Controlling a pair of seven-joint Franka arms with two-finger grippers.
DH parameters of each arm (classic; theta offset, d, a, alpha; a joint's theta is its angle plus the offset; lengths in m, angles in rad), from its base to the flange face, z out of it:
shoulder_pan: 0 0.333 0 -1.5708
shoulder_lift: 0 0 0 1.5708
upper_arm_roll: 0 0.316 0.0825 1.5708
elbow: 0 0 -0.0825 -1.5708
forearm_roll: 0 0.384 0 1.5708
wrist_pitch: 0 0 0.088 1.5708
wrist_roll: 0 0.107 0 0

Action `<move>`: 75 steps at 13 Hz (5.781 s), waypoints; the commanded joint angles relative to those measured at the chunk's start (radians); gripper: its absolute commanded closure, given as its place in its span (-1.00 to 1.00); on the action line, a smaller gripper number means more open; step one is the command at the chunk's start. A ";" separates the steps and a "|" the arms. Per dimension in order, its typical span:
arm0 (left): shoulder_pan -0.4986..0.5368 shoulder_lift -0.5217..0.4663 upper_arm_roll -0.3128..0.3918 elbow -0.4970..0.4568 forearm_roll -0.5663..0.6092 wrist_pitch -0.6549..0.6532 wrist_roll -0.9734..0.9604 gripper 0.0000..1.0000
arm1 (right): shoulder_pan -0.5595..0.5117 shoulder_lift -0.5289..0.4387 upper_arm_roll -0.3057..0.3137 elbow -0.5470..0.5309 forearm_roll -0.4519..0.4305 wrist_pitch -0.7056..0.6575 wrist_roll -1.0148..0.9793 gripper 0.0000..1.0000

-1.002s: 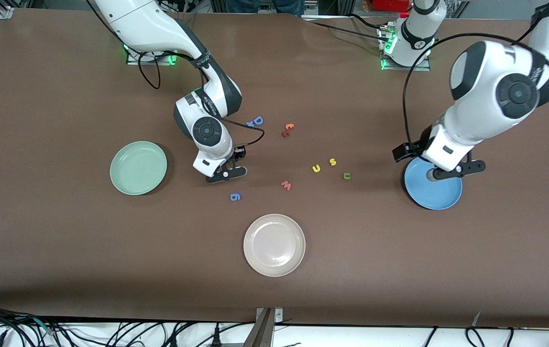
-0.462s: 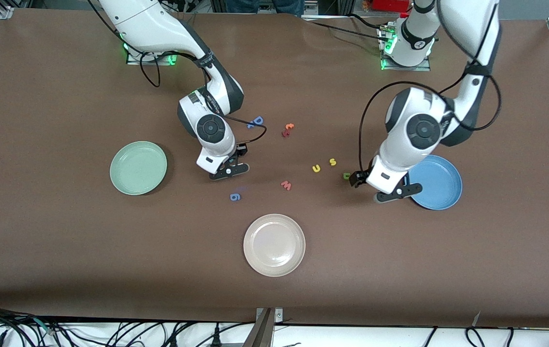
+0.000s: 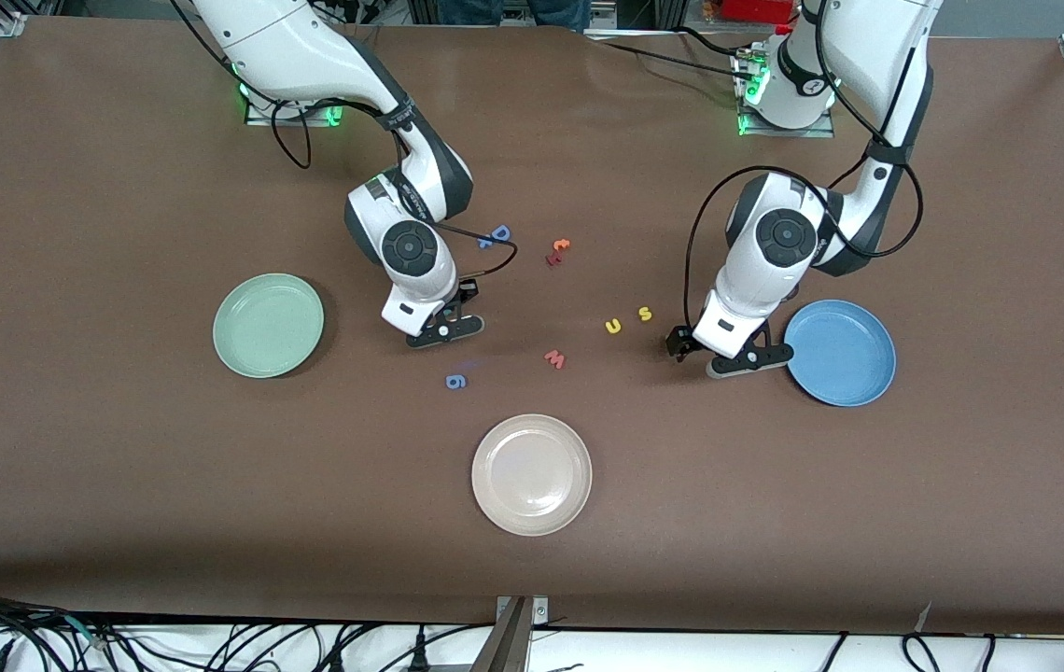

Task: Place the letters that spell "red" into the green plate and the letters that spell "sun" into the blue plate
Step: 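Place the teal letter on the green plate while the left gripper grips 'u', then put the green u on the blue plate while the right gripper grasps 'e', then place the orange e on the green plate while the left gripper grasps 's'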

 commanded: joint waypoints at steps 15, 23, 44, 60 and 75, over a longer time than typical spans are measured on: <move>-0.099 0.098 0.013 -0.034 0.108 0.035 -0.028 -0.66 | -0.020 -0.121 -0.402 -0.068 -0.003 -0.246 -0.429 1.00; -0.099 0.106 0.027 -0.017 0.107 0.048 -0.024 -0.50 | -0.022 -0.065 -0.402 -0.057 0.004 -0.241 -0.408 -0.81; -0.057 0.026 0.142 -0.019 0.099 0.019 0.343 0.90 | 0.026 -0.121 -0.017 -0.178 0.027 0.064 0.302 -0.46; 0.060 0.040 0.292 -0.034 -0.047 -0.044 0.883 -1.00 | 0.050 -0.095 -0.012 -0.188 0.014 0.103 0.329 -0.08; -0.241 0.046 0.115 -0.012 -0.087 -0.050 -0.239 -0.93 | 0.047 -0.227 -0.219 -0.165 0.011 -0.106 0.012 0.74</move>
